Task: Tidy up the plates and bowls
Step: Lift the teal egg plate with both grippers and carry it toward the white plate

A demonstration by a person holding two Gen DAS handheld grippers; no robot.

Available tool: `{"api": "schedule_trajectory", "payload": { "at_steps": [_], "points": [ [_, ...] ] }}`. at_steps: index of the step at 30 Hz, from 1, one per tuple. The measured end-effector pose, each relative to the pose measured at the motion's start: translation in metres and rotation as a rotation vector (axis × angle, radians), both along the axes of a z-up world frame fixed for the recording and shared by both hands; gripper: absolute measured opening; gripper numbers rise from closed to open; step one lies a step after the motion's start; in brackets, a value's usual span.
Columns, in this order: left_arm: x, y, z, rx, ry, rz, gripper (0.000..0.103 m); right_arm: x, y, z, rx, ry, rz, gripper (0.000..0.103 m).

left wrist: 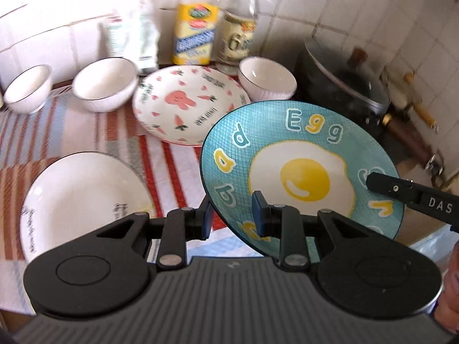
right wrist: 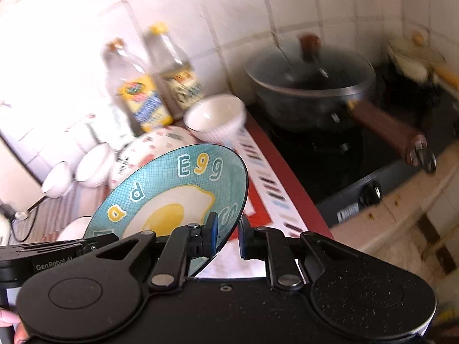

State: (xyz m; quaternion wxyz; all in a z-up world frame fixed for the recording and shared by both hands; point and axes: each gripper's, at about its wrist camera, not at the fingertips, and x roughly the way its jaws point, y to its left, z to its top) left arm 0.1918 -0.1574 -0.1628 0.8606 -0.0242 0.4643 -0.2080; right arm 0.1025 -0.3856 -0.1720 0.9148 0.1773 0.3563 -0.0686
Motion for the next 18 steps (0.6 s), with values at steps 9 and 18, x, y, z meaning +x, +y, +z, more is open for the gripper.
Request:
{"api": "schedule_trajectory", "payload": {
  "at_steps": [9, 18],
  "points": [
    [-0.020, 0.061, 0.042, -0.008, -0.061, 0.104, 0.026, 0.010, 0.047, 0.038, -0.016, -0.041, 0.162, 0.019],
    [-0.030, 0.114, 0.054, 0.024, -0.069, 0.152, 0.026, 0.023, 0.093, 0.045, 0.025, -0.045, 0.268, 0.019]
  ]
}}
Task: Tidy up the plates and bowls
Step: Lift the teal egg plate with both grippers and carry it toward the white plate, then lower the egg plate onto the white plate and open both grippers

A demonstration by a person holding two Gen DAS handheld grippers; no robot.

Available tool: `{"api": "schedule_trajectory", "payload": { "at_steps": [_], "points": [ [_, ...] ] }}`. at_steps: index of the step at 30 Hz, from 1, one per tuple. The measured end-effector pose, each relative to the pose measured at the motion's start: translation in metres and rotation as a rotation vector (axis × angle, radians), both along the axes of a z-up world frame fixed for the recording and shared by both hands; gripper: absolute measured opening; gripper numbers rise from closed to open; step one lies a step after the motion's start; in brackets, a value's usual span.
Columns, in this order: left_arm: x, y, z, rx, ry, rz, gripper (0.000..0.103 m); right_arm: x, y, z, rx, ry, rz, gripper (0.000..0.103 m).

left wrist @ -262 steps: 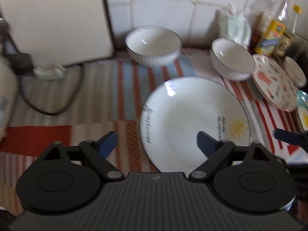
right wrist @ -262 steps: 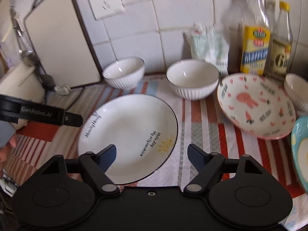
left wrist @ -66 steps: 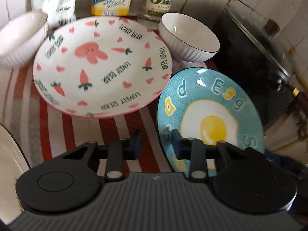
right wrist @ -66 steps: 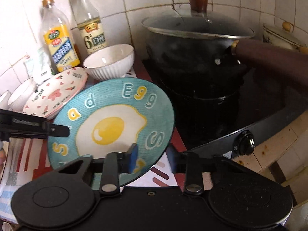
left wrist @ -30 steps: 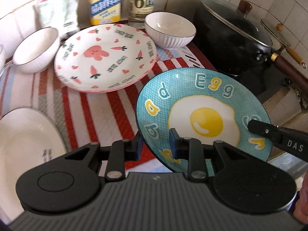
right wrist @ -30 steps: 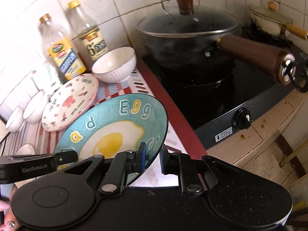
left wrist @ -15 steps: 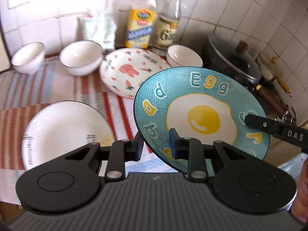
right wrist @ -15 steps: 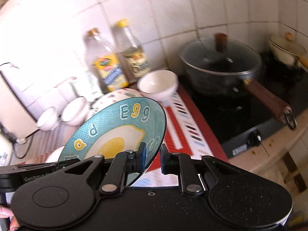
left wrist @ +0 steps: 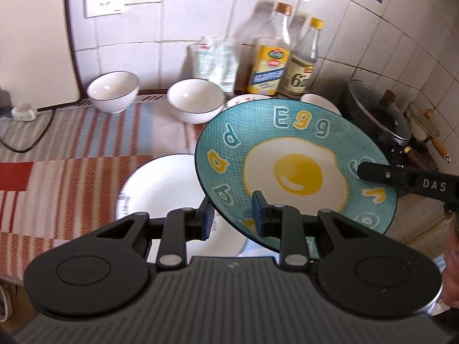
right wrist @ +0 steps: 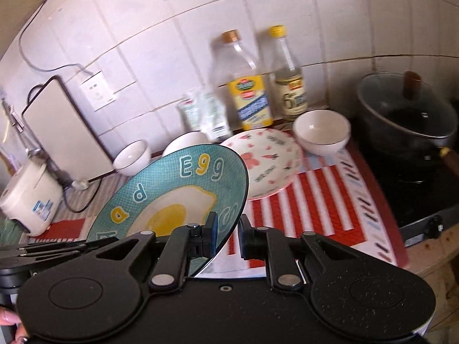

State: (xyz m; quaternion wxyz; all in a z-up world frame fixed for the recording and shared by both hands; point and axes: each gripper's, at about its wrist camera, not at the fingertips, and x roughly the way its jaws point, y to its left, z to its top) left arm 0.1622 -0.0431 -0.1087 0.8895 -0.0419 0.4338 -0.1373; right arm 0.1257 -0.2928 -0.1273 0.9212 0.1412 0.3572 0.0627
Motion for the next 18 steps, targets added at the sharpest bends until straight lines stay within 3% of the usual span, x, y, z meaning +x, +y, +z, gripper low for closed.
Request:
{"api": "schedule_trajectory", "payload": {
  "at_steps": [7, 18],
  "points": [
    [-0.005, 0.029, -0.009, 0.025, 0.032, 0.047, 0.026, 0.010, 0.030, -0.011, 0.029, 0.035, 0.055, 0.019],
    [-0.002, 0.053, -0.055, 0.051, 0.106, 0.072, 0.026, 0.021, 0.056, -0.057, 0.053, 0.140, 0.051, 0.019]
  ]
}}
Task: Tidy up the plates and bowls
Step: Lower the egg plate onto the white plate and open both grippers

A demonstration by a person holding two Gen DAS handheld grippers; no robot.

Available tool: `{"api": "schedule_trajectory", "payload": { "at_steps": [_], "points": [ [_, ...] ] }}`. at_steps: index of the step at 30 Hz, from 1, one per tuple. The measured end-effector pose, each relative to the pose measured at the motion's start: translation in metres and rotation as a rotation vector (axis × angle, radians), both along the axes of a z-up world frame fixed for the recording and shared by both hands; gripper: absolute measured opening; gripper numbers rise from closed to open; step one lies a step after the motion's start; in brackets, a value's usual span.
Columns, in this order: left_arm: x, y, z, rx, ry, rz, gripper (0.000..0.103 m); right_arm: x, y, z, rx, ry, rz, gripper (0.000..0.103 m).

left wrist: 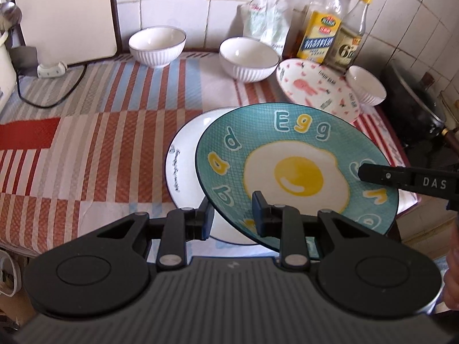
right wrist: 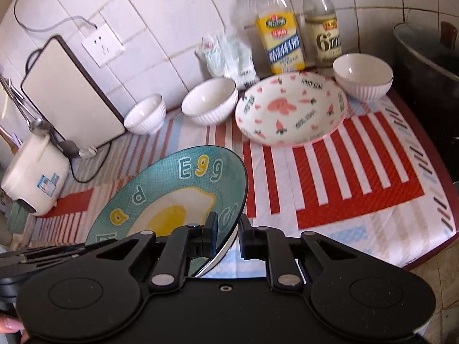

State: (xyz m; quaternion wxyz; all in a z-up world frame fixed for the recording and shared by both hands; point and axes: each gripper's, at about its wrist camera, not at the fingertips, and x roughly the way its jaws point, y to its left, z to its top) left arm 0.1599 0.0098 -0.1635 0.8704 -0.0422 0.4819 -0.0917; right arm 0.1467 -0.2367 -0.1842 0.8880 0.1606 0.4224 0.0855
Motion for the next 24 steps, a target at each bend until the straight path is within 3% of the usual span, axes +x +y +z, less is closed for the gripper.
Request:
{"api": "schedule_trajectory", "payload": {
  "at_steps": [8, 24],
  "points": [
    [0.010, 0.010, -0.027, -0.025, 0.047, 0.009, 0.026, 0.014, 0.016, -0.019, -0.069, 0.072, 0.024, 0.019],
    [0.031, 0.014, -0.044, -0.025, 0.114, -0.007, 0.026, 0.034, 0.029, -0.038, -0.120, 0.139, -0.005, 0.020]
  ]
}}
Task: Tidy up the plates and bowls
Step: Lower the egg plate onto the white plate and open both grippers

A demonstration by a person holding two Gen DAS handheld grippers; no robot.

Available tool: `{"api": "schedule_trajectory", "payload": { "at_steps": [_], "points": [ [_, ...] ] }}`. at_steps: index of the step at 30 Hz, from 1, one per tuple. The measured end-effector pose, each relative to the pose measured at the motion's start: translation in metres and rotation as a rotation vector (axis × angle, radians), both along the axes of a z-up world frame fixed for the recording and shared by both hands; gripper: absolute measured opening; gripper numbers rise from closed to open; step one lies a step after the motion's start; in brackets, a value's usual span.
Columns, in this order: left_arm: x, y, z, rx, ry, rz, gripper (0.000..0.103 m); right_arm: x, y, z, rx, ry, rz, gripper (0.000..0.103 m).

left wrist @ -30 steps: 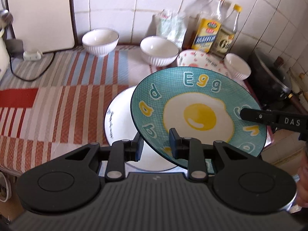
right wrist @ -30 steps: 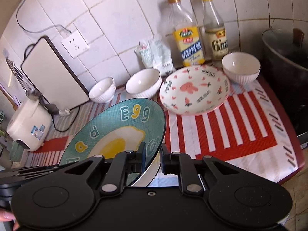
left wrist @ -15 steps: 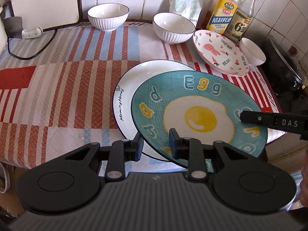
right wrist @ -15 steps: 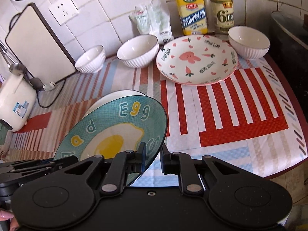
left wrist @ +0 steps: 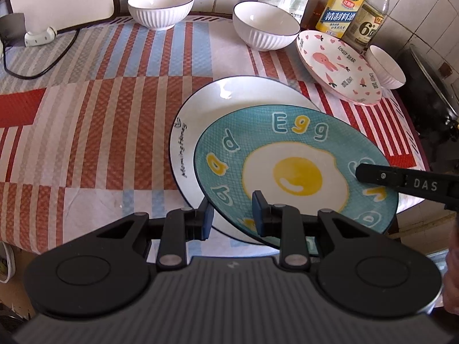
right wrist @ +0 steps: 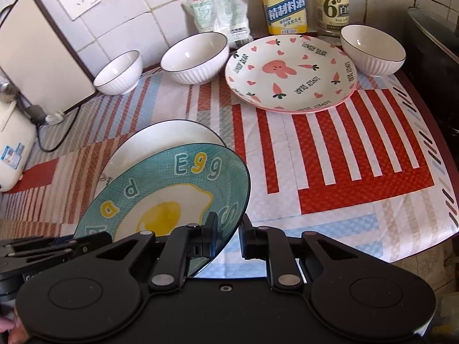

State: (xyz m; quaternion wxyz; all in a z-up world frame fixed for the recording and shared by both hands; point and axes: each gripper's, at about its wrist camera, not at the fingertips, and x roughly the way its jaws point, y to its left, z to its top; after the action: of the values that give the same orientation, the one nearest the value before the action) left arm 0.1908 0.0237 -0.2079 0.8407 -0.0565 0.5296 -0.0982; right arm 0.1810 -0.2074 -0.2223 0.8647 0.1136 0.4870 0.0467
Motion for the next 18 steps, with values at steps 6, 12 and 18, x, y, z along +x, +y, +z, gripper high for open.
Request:
{"api": "schedule_trajectory", "payload": {
  "at_steps": [6, 12, 18],
  "points": [
    [0.010, 0.004, 0.001, 0.004, 0.030, -0.007, 0.026, 0.005, 0.001, 0.000, -0.007, 0.008, 0.024, 0.022],
    [0.018, 0.006, -0.003, -0.007, 0.115, 0.017, 0.026, 0.007, 0.011, -0.007, -0.055, 0.008, 0.074, 0.028],
    [0.020, 0.010, -0.011, -0.024, 0.167, 0.028, 0.025, 0.011, 0.012, -0.013, -0.057, 0.020, 0.095, 0.031]
  ]
}}
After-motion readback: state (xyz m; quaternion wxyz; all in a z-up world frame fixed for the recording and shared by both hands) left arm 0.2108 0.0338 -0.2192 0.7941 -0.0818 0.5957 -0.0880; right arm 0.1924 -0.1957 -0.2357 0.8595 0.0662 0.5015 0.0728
